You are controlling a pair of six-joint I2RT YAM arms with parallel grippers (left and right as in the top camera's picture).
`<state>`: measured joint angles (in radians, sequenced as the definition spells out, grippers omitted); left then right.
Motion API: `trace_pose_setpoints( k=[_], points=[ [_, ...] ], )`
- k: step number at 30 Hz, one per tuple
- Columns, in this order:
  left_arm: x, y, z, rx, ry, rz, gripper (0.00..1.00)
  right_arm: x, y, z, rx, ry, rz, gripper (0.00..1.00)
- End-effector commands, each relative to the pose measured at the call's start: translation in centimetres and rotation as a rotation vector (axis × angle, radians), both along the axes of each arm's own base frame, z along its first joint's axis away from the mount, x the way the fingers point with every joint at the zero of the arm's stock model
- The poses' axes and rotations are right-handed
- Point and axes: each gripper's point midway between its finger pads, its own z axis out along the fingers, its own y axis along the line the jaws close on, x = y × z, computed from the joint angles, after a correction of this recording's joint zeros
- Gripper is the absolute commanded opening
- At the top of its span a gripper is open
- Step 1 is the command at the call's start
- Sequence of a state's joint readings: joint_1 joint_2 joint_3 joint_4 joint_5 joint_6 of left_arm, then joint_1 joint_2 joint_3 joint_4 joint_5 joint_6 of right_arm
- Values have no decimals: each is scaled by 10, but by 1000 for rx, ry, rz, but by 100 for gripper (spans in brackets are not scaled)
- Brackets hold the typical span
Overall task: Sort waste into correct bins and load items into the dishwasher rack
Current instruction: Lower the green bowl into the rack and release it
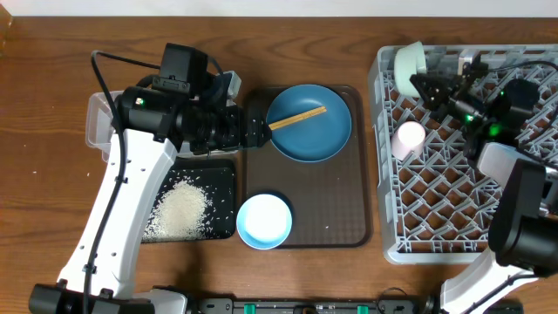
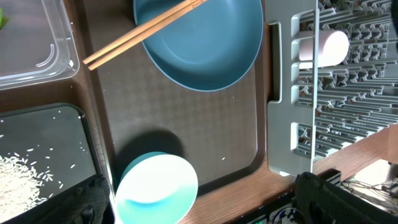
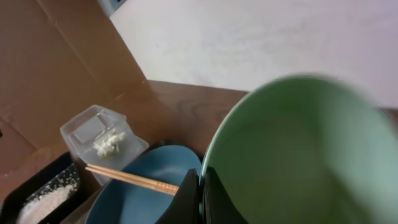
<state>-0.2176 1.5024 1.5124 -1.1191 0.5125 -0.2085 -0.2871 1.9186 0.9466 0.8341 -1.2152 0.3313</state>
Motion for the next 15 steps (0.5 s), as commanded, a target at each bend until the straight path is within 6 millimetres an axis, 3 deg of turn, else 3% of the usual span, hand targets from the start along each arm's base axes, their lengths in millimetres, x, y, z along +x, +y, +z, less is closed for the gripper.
trace_pose_setpoints(
  k=[1, 9, 15],
  points=[
    [0, 3, -3, 12, 2, -1, 98, -1, -6, -6, 26, 45, 5, 1],
    [0, 3, -3, 12, 2, -1, 98, -1, -28, -9, 93, 143, -49, 1],
    [0, 3, -3, 12, 2, -1, 98, -10, -51, -8, 155, 207, -57, 8]
  ],
)
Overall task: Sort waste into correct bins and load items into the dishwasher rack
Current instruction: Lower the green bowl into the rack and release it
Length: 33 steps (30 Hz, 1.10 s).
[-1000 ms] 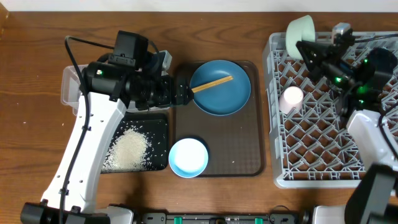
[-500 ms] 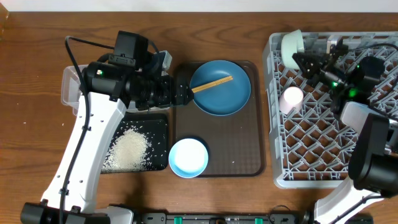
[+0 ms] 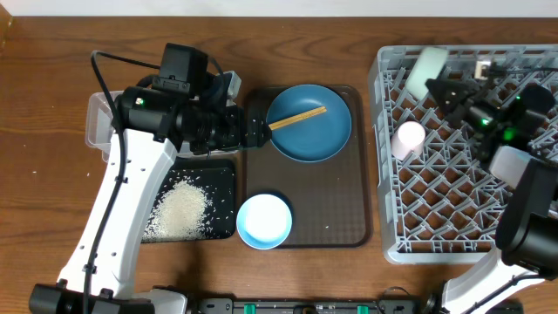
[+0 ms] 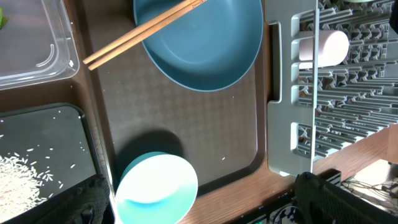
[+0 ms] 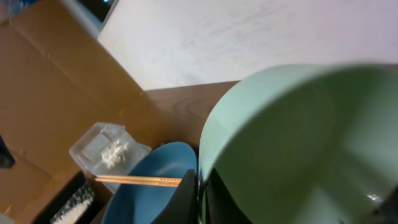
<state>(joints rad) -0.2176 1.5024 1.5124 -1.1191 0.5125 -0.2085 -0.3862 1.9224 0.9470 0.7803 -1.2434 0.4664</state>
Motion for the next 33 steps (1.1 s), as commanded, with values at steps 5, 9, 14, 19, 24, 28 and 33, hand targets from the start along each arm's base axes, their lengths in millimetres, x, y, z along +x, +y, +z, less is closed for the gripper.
trace_pose_setpoints(
  k=[5, 9, 14, 19, 24, 28, 33],
  points=[
    [0, 3, -3, 12, 2, -1, 98, -21, -24, 3, 92, 68, 58, 35],
    [0, 3, -3, 12, 2, -1, 98, -30, -36, 5, 135, 107, 68, 35],
    [0, 3, -3, 12, 2, -1, 98, -38, -48, 7, 174, 141, 73, 33],
    [0, 3, -3, 12, 2, -1, 98, -40, -54, 14, 204, 169, 65, 32],
    [0, 3, -3, 12, 2, -1, 98, -34, -49, 34, 224, 164, 56, 31],
    [0, 3, -3, 12, 2, -1, 98, -31, -30, 61, 243, 123, 72, 31],
    [0, 3, -3, 12, 2, -1, 98, -28, 5, 87, 301, 86, 115, 32]
  ],
)
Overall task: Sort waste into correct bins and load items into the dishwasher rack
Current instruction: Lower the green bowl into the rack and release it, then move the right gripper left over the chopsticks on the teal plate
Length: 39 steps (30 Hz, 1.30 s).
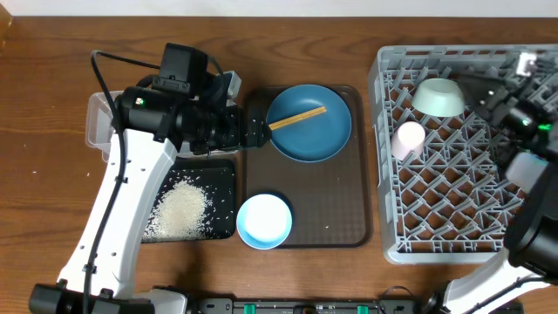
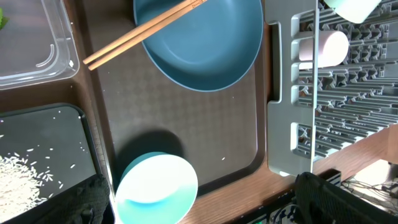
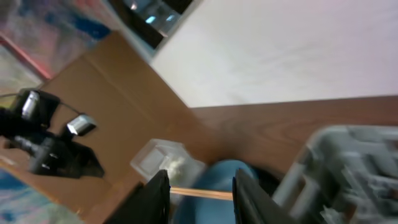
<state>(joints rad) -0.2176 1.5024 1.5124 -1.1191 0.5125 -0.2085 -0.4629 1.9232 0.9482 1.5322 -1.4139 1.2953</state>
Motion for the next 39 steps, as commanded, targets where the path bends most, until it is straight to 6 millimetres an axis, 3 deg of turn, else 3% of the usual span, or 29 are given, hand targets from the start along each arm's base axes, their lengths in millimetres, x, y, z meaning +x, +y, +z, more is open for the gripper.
trace_pose_setpoints(
  k=[1, 9, 16, 19, 23, 27, 29, 31, 34, 39],
  points=[
    [0, 3, -3, 12, 2, -1, 98, 8, 24, 10, 133, 112, 28, 32],
    [0, 3, -3, 12, 2, -1, 98, 22, 96, 19, 181, 91, 100, 31],
    [0, 3, -3, 12, 2, -1, 98, 33, 164, -4, 99, 167, 156, 31],
    [0, 3, -3, 12, 2, -1, 98, 36, 189, -7, 30, 151, 98, 31],
    [0, 3, -3, 12, 2, -1, 98, 43, 209, -25, -187, 119, -87, 33],
    [0, 3, -3, 12, 2, -1, 98, 34, 226, -53, -540, 29, -207, 34],
    [0, 3, -3, 12, 2, -1, 98, 26, 239, -67, -701, -38, -208, 42],
    [0, 3, -3, 12, 2, -1, 98, 17, 252, -85, -848, -90, -198, 67],
    [0, 3, -3, 12, 2, -1, 98, 10, 263, -103, -967, -119, -196, 73],
    [0, 3, -3, 12, 2, -1, 98, 8, 280, -115, -976, -133, -182, 76]
  ],
)
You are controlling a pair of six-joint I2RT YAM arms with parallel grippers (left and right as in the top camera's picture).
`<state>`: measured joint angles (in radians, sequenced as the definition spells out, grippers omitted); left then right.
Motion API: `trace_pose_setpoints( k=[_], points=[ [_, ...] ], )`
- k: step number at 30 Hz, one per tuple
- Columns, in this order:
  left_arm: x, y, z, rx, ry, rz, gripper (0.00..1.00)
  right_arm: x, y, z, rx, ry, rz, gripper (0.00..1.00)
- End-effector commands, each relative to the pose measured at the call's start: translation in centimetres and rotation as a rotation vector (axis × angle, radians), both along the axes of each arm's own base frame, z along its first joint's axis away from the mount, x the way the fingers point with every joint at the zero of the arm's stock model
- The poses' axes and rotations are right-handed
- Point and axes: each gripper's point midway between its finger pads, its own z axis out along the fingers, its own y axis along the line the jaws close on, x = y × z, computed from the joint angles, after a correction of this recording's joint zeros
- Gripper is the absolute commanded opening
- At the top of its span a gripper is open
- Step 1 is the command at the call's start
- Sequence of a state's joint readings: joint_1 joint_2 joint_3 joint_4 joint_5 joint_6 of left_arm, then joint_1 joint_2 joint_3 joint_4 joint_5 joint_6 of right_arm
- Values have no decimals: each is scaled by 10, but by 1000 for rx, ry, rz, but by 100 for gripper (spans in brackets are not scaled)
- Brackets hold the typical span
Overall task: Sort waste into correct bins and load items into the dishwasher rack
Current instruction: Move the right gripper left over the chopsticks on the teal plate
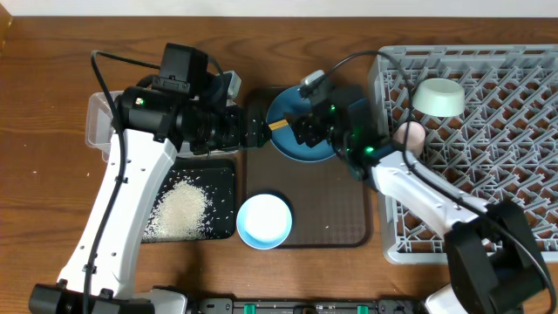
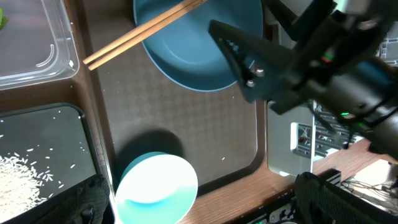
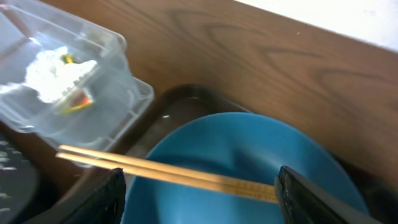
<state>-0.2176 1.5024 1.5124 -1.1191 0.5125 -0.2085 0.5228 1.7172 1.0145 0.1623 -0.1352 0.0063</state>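
A blue plate (image 1: 295, 148) lies on the brown tray (image 1: 336, 214) with a pair of wooden chopsticks (image 1: 279, 124) across it. My right gripper (image 1: 302, 128) hangs open just above the plate, its fingers either side of the chopsticks (image 3: 168, 174), touching nothing. A light blue bowl (image 1: 264, 220) sits at the tray's front. In the grey rack (image 1: 488, 201) a pale green bowl (image 1: 438, 96) rests upside down beside a pink cup (image 1: 410, 135). My left gripper (image 1: 248, 131) is open and empty over the tray's left edge, seen wide apart in the left wrist view (image 2: 202, 202).
A clear plastic container (image 3: 68, 81) with food scraps stands at the far left. In front of it a black tray (image 1: 187, 209) holds spilled rice. The right arm's forearm (image 1: 418, 187) crosses from the rack's left side to the plate.
My right arm has left the rack's far right side and now reaches over the blue plate, gripper open above the chopsticks. The green bowl stays in the rack. The left arm has not moved.
My right gripper held the green bowl above the rack's back left corner, then a little further right. Then the bowl lay in the rack, free of the gripper, which was off at the right. Now that gripper is over the plate.
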Motion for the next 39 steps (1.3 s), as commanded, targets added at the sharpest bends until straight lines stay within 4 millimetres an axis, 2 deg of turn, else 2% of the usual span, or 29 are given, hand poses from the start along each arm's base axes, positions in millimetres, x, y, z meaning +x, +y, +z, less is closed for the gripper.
trace_pose_setpoints(
  k=[1, 6, 14, 19, 23, 28, 33, 39],
  points=[
    [0, 3, -3, 12, 2, -1, 98, 12, -4, -7, -97, -73, -30, 77],
    [0, 3, -3, 12, 2, -1, 98, 22, 6, -15, -29, -76, -57, 78],
    [0, 3, -3, 12, 2, -1, 98, 34, 21, -49, 34, -70, -73, 79],
    [0, 3, -3, 12, 2, -1, 98, 32, 29, -74, 32, -49, -47, 80],
    [0, 3, -3, 12, 2, -1, 98, 28, 29, -86, 19, -18, -37, 80],
    [0, 3, -3, 12, 2, -1, 98, 20, 35, -86, 30, 15, 9, 79],
    [0, 3, -3, 12, 2, -1, 98, 17, 26, -83, 3, 45, -8, 79],
    [0, 3, -3, 12, 2, -1, 98, 16, 14, -49, 2, 26, -30, 80]
  ],
)
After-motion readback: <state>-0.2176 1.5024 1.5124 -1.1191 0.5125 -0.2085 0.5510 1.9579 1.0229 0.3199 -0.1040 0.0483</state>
